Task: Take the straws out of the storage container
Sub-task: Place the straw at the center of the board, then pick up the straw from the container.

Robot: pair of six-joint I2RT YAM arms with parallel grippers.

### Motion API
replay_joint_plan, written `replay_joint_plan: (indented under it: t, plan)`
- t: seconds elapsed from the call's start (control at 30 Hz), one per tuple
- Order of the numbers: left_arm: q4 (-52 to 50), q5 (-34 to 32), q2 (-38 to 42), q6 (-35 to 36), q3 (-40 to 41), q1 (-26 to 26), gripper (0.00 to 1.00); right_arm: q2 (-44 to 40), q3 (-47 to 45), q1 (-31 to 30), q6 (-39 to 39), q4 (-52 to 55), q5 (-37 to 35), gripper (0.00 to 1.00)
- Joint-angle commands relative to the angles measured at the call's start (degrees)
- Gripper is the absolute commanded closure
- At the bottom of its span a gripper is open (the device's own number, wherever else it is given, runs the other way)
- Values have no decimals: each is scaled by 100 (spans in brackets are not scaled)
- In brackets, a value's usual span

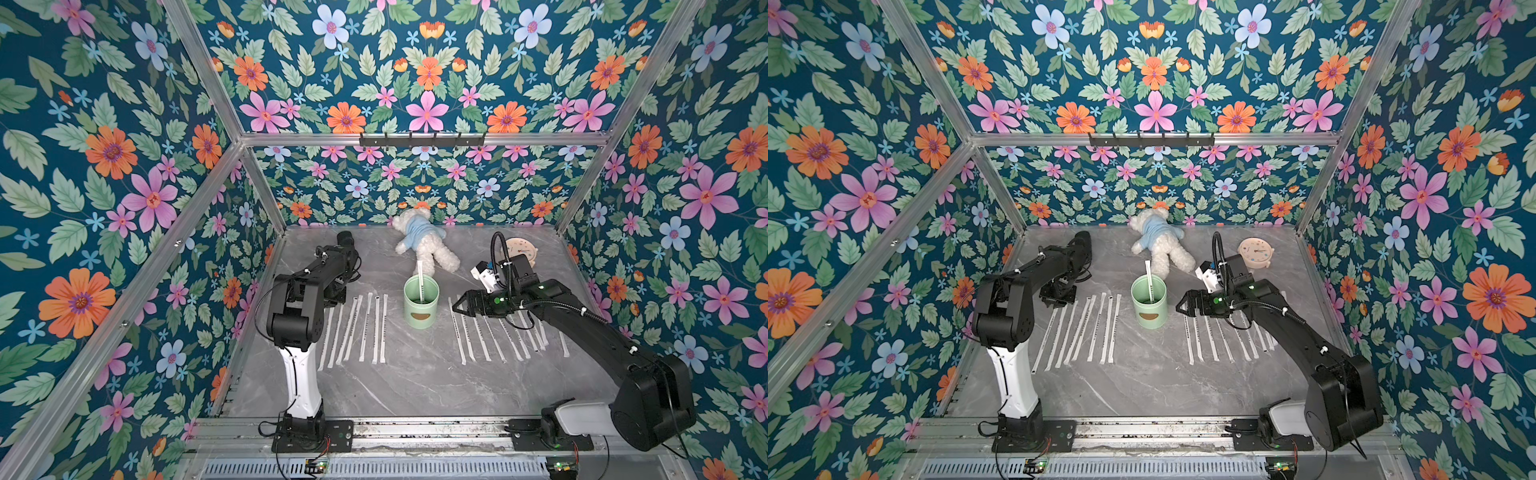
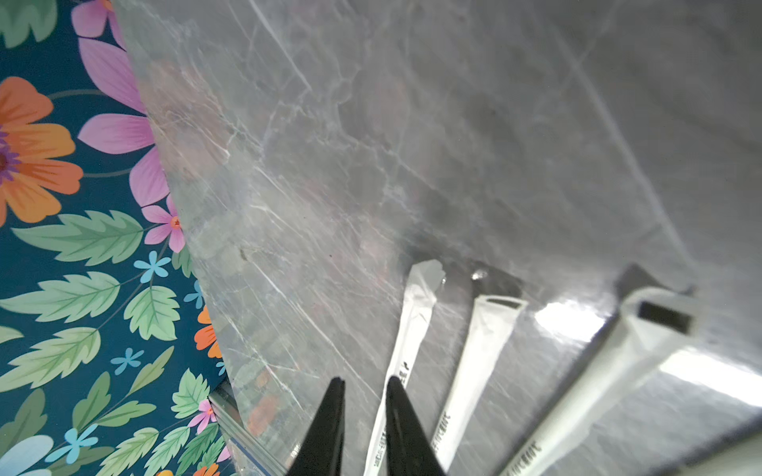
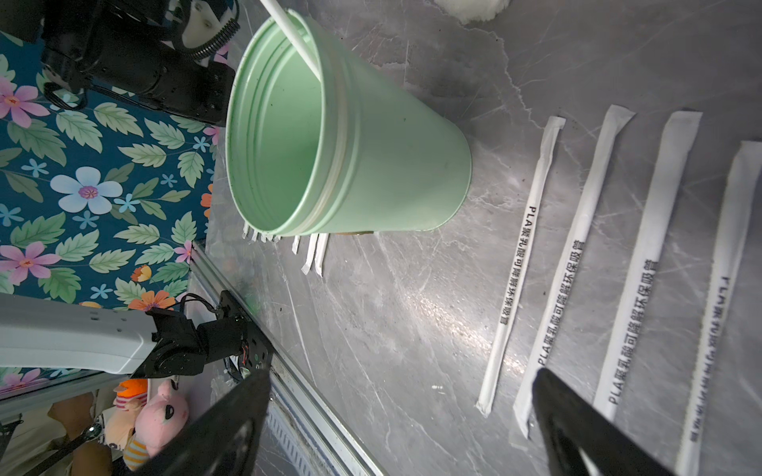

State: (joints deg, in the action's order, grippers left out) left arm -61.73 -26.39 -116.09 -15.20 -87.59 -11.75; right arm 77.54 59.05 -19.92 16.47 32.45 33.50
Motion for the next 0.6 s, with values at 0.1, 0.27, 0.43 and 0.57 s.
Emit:
replay_joint_plan:
  t: [0.1, 0.27, 0.43, 0.57]
  plan:
    - [206, 1007, 778, -194, -542, -52, 76, -70, 45, -7, -12, 24, -79, 1]
    - [914, 2544, 1446, -282, -913, -337, 74, -189, 114, -6, -12, 97, -170, 1]
    - [1918, 2808, 1863, -396, -985, -1349, 61, -296, 160, -9, 4, 194, -221, 1]
    - [2380, 2977, 1809, -515, -989, -2003, 1, -370, 191, -7, 5, 320, -290, 1]
